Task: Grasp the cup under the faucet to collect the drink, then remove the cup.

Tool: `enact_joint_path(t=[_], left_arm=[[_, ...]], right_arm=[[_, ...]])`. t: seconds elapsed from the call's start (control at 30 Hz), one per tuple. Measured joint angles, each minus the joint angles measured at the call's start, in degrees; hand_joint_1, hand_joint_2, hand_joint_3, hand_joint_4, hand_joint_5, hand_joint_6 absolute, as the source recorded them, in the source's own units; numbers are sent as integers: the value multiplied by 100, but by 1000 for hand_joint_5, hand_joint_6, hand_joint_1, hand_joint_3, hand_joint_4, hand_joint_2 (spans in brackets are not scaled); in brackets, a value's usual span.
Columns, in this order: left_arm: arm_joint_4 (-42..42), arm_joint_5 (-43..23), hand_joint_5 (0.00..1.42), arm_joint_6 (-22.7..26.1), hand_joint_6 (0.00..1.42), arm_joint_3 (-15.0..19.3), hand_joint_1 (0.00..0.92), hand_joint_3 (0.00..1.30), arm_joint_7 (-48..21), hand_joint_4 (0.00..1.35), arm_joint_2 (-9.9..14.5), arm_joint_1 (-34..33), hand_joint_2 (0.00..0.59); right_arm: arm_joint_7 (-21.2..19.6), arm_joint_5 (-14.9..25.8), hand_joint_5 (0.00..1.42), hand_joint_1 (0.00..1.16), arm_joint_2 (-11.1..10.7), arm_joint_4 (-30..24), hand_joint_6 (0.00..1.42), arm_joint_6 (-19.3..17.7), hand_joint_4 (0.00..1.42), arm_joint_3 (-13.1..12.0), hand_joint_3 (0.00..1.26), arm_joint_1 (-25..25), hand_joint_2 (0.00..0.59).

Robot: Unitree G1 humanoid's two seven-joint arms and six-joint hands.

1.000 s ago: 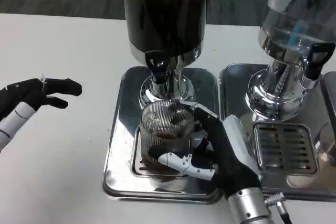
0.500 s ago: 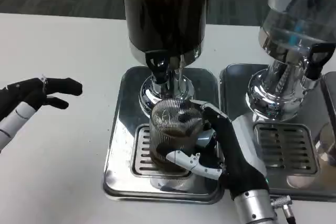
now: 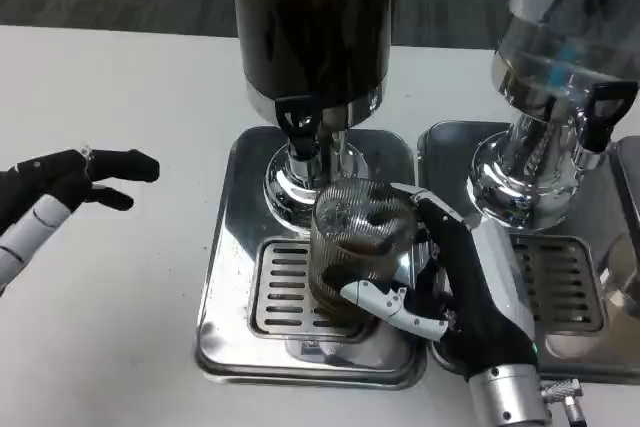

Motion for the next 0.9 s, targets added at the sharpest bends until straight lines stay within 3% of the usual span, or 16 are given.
enact_joint_path(t=[0.33,0.9], left_arm=[[70,3,273,-59,436,-108,0,448,0,362,0,-50,181],[76,48,273,-277,433,-271,0,430,0,348,-2,-94,180]], right_arm=[[-27,-41,844,709,-22,-415,1194,18,636,-185,496,273,231],[12,-46,844,707,-133,-1076,1195,35,645,-256,508,815,231]])
